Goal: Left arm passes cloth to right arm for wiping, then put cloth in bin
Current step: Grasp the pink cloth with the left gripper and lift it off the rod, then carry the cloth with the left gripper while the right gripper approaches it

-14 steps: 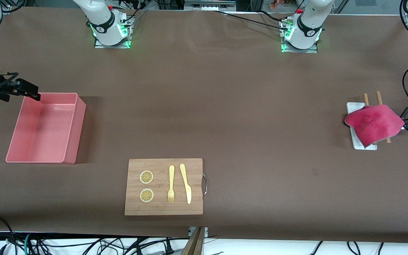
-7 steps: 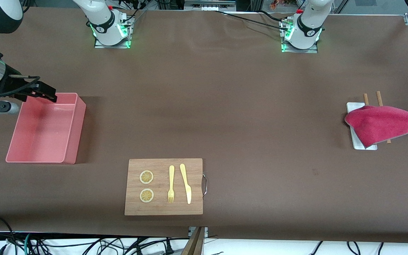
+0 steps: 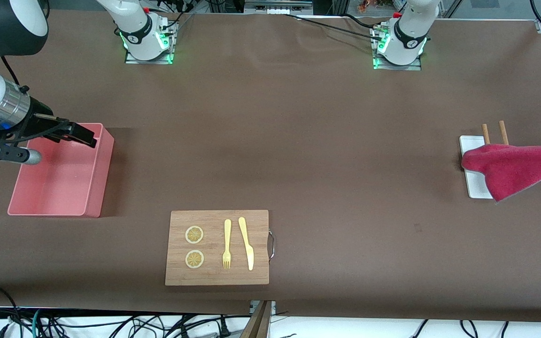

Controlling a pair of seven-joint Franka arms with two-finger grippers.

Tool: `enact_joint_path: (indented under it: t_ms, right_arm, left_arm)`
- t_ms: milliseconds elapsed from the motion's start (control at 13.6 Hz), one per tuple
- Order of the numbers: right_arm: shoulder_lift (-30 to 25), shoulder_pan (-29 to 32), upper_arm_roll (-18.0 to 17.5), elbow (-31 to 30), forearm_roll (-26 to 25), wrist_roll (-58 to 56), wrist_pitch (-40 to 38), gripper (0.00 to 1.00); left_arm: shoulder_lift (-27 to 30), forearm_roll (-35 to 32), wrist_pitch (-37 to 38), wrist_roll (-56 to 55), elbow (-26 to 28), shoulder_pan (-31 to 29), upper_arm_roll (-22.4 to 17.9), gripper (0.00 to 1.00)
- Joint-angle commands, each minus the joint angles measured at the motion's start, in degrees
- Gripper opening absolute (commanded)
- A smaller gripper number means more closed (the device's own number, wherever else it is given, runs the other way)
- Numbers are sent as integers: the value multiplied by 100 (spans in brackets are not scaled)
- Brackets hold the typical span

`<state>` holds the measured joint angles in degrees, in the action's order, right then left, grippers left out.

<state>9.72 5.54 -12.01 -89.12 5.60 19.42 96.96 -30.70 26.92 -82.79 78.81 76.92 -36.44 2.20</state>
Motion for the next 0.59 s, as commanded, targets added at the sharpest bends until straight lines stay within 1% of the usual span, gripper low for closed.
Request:
enact_joint_path:
  t_ms: [0,147,367,440,514]
  right_arm:
    - [73,26,-74,-26,476,806,173,100]
    - [153,26,-231,-26,504,1167,296,100]
    - [310,0,-521,-35,539,1817,551,100]
    - [363,-9,-609,-35,539,2037,656,100]
    - [416,-44,-680,-35,539,2213,753,100]
  left_arm:
    - [467,-160,192,-1240,165,670,-53,0]
    - [626,-152,219,-2329,122,1302,-44,0]
    - [671,-38,158,-4069,69,2068,-36,0]
    - [662,-29,71,-4780,51,2410,-10,0]
    - [671,41,-235,-5509,42,2683,-1,0]
